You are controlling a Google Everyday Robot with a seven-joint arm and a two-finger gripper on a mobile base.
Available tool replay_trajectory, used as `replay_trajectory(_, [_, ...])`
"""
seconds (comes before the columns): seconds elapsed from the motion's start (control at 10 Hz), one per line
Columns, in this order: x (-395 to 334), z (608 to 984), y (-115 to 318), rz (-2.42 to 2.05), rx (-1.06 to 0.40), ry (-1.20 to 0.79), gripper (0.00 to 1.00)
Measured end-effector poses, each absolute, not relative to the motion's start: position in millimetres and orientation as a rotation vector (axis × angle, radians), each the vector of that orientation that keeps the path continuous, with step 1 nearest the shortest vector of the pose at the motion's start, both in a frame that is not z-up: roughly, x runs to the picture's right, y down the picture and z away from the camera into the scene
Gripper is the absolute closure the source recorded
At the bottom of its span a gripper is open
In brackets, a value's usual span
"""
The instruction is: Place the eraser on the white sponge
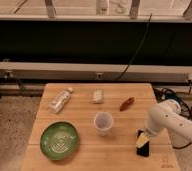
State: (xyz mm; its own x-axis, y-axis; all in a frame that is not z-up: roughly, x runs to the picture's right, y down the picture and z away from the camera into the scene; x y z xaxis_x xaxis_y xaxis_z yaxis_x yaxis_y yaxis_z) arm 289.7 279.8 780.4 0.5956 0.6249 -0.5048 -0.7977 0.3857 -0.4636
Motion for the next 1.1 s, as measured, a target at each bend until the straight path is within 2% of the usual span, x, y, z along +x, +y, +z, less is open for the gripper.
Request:
replay_trajectory(0.4, [278,775,278,0.902,-0.745,0.248,0.20])
replay_trajectory(0.9, [272,785,290,0.885,-0.699,0.281,0.21])
replay_trajectory(1.1, [275,789,291,0.888,-0.686,0.292,0.34])
